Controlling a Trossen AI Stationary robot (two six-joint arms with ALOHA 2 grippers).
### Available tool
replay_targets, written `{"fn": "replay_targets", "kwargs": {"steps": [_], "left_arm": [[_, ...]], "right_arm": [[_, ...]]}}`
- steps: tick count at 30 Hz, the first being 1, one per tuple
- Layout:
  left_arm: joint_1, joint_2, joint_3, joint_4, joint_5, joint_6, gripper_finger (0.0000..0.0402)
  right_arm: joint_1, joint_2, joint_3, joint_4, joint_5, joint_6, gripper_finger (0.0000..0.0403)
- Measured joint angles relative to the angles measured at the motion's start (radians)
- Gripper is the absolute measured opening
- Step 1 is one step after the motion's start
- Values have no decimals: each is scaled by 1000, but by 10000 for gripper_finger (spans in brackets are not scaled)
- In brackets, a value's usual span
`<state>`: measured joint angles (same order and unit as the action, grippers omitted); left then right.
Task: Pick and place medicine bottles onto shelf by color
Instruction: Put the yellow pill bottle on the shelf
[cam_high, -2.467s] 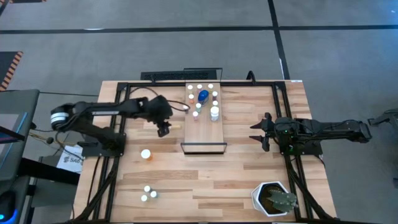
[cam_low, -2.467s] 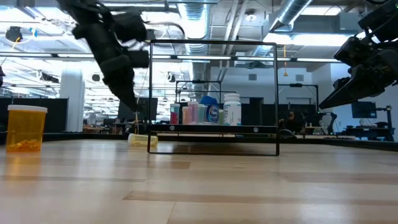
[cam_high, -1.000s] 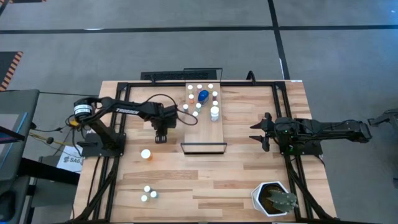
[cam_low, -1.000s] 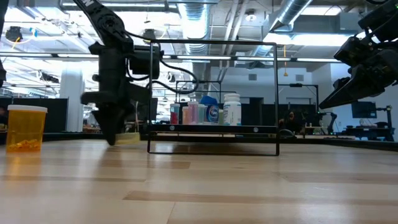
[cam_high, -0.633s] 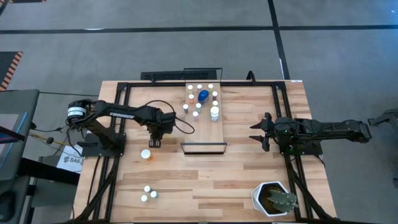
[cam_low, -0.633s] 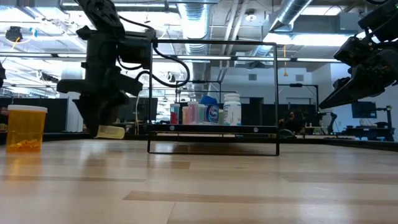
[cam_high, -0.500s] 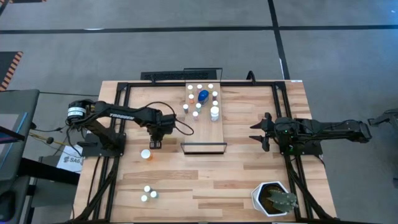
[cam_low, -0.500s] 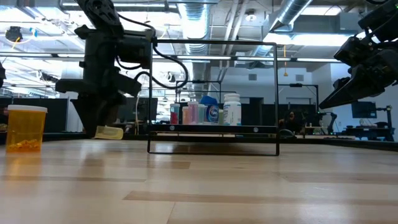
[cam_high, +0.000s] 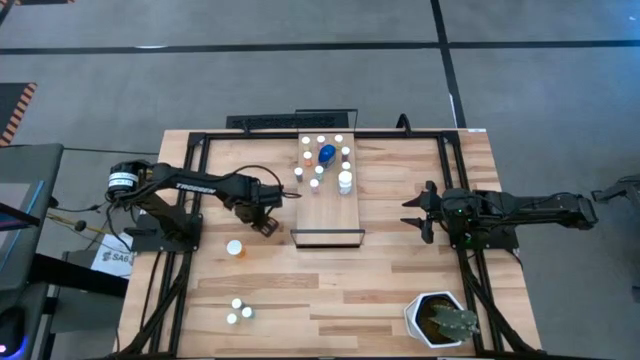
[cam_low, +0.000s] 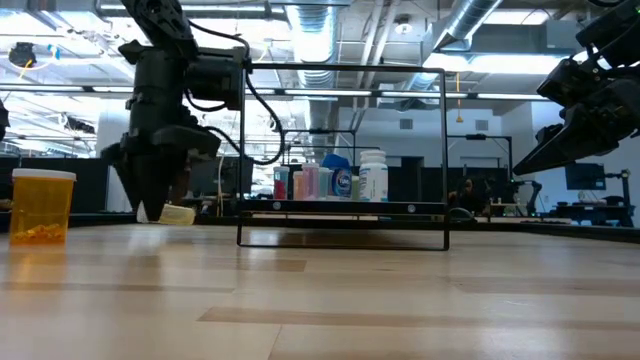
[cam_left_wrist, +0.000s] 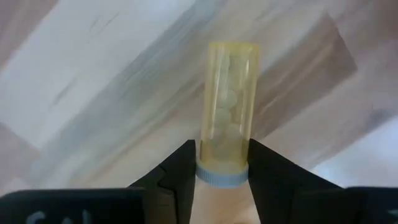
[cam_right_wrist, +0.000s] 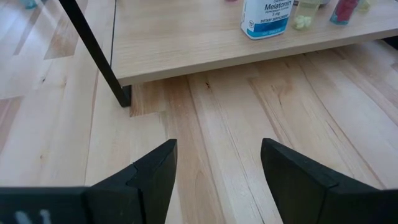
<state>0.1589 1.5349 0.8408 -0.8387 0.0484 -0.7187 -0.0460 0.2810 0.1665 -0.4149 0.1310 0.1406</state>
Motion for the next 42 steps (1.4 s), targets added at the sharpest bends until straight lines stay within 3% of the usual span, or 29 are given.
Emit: {"fn": "replay_targets", "kwargs": {"steps": [9,13,16,27,36,42], "left_arm": [[0,1,-51,94,43,-444,148],[0,1,-66,151,14,-639,160],[1,1,-66,165,7,-662,161],[0,1,-44,139,8,-61,157],[-1,1,100,-15,7,371,182],[-24,1,132,-74,-26,1015,215]], "right_arm": [[0,0,0,0,0,0,255],[0,0,0,0,0,0,255],[0,0,0,0,0,0,255],[0,0,0,0,0,0,255],[0,0,0,0,0,0,255],[0,0,0,0,0,0,255]]}}
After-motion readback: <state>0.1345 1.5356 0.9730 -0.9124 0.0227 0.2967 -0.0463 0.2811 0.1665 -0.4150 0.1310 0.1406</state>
